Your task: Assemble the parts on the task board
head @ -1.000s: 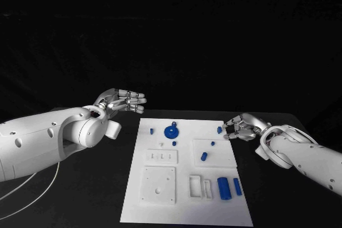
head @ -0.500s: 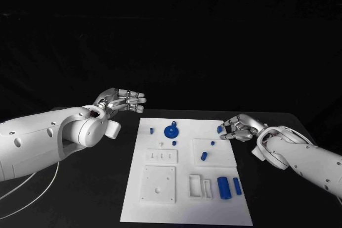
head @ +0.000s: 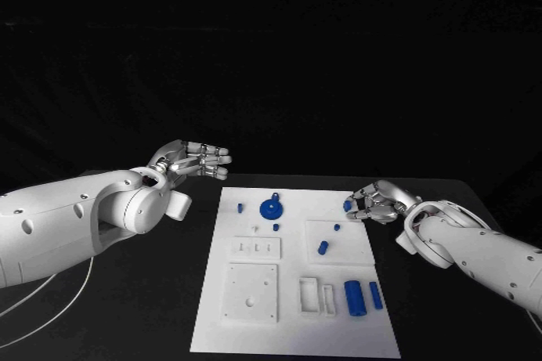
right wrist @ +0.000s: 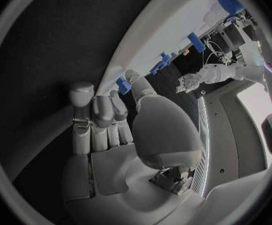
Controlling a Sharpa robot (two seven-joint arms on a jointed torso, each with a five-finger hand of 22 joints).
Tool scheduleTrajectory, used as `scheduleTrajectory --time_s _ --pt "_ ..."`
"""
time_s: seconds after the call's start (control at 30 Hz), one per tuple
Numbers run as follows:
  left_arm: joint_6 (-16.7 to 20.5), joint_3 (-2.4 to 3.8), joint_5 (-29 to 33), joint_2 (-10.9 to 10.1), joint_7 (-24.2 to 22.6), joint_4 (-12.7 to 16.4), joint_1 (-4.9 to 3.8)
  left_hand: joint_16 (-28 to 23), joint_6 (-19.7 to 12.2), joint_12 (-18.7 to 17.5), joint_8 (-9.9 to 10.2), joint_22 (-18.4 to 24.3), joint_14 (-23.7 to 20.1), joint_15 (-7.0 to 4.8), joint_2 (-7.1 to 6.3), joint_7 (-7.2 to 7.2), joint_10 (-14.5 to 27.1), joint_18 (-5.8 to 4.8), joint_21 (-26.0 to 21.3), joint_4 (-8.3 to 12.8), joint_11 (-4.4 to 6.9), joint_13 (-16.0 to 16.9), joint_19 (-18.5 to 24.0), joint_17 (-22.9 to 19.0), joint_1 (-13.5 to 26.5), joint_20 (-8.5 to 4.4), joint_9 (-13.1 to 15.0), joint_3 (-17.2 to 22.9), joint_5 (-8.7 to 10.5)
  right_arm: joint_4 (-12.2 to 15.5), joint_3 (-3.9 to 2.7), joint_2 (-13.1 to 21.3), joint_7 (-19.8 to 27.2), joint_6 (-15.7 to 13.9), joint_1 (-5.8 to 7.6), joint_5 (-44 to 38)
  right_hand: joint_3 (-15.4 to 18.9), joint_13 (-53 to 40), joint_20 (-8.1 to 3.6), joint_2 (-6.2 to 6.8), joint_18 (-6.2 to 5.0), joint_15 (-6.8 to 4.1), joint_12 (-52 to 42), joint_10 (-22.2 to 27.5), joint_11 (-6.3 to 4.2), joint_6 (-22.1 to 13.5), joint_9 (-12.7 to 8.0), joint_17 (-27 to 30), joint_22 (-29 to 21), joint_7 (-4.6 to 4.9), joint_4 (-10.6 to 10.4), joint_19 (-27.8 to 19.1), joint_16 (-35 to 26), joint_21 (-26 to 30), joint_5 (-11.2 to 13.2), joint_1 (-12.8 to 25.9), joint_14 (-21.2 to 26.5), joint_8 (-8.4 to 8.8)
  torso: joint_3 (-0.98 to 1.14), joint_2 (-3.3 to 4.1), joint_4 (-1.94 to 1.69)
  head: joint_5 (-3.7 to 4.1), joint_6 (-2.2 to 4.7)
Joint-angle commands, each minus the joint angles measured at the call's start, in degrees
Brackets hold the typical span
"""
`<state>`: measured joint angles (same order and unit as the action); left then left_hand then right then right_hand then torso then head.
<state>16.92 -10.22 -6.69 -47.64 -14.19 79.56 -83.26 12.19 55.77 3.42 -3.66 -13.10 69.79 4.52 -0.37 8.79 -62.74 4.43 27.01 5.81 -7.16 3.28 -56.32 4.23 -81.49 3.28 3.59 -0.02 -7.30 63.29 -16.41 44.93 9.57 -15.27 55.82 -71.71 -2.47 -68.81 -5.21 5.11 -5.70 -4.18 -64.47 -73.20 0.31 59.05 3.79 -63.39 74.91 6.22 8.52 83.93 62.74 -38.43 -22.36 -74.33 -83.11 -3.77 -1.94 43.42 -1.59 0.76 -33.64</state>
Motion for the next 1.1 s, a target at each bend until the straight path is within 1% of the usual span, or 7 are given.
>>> scheduleTrajectory --time_s 0.03,0.17,0.43,0.6,1.1 --pt "-0.8 0.04 -0.2 0.0 -0.4 0.2 -0.03 -0.2 -0.3 0.0 0.1 0.1 -0.2 0.04 -0.46 0.02 0.3 0.39 -0.4 -0.3 0.03 0.1 -0.1 0.0 0.0 0.28 0.1 -0.1 0.11 -0.2 -0.01 -0.2 0.0 -1.0 -0.04 0.0 -0.4 -0.1 0.38 -0.55 -0.49 0.37 -0.4 0.0 -0.13 0.4 0.0 -0.1 4.5 -0.02 -0.3 2.9 0.4 -0.2 0.4 0.2 -0.1 0.19 0.02 -0.02 0.04 -0.04 0.04" --pt "-0.9 0.04 -0.2 0.0 -0.3 0.2 -0.03 -0.2 -0.3 0.0 0.1 0.1 -0.2 0.04 -0.46 0.02 0.3 0.39 -0.4 -0.3 0.03 0.1 -0.1 0.0 0.0 0.28 0.1 -0.1 0.11 -0.3 -0.01 -0.4 -0.1 -1.2 -0.04 0.0 -0.7 -0.1 0.37 -0.8 -0.48 0.36 -0.4 -0.1 -0.15 0.5 0.0 -0.1 4.5 -0.03 -0.2 2.9 0.4 -0.3 0.6 0.2 -0.1 0.19 0.04 0.0 0.04 0.0 0.04" --pt "-1.0 0.04 -0.2 0.1 -0.2 0.1 -0.03 -0.3 -0.3 0.0 0.1 0.4 -0.2 0.01 -0.44 0.02 0.3 0.39 -0.5 -0.6 0.04 0.1 -0.4 0.0 -0.1 0.24 0.1 0.0 0.09 -1.3 -0.01 -1.1 0.0 -1.5 -0.04 0.2 -2.0 -0.3 0.34 -1.44 -0.45 0.33 -0.7 -0.3 -0.21 1.0 -0.1 -0.3 4.6 -0.1 0.5 2.9 0.5 -0.6 2.0 0.6 -0.1 0.2 0.07 0.01 0.05 -0.02 0.09" --pt "-1.0 0.04 -0.2 0.1 -0.2 0.1 -0.03 -0.3 -0.3 0.0 0.1 0.4 -0.2 0.01 -0.44 0.02 0.3 0.39 -0.5 -0.6 0.04 0.1 -0.4 0.0 -0.1 0.24 0.1 0.0 0.09 -1.4 -0.01 -1.4 0.0 -1.1 -0.04 0.3 -2.3 -0.4 0.31 -1.47 -0.42 0.3 -0.8 -0.4 -0.23 1.2 -0.1 -0.4 4.6 -0.15 0.8 2.9 0.7 -0.8 2.4 0.9 -0.2 0.2 0.08 -0.01 0.11 -0.04 -0.07" --pt "-1.1 0.04 -0.2 0.1 0.0 0.1 -0.03 -0.2 -0.4 0.0 0.1 0.5 -0.1 -0.01 -0.39 0.02 0.3 0.39 -0.5 -0.7 0.04 0.1 -0.4 0.0 -0.1 0.22 0.0 0.0 0.14 -1.3 -0.01 -2.0 0.1 -1.3 -0.04 0.4 -2.5 -0.5 0.27 -1.67 -0.39 0.26 -0.9 -0.5 -0.31 1.8 0.0 -0.5 4.6 -0.3 0.8 2.9 0.7 -1.0 3.0 1.1 -0.2 0.18 0.04 -0.04 0.02 0.01 0.02"
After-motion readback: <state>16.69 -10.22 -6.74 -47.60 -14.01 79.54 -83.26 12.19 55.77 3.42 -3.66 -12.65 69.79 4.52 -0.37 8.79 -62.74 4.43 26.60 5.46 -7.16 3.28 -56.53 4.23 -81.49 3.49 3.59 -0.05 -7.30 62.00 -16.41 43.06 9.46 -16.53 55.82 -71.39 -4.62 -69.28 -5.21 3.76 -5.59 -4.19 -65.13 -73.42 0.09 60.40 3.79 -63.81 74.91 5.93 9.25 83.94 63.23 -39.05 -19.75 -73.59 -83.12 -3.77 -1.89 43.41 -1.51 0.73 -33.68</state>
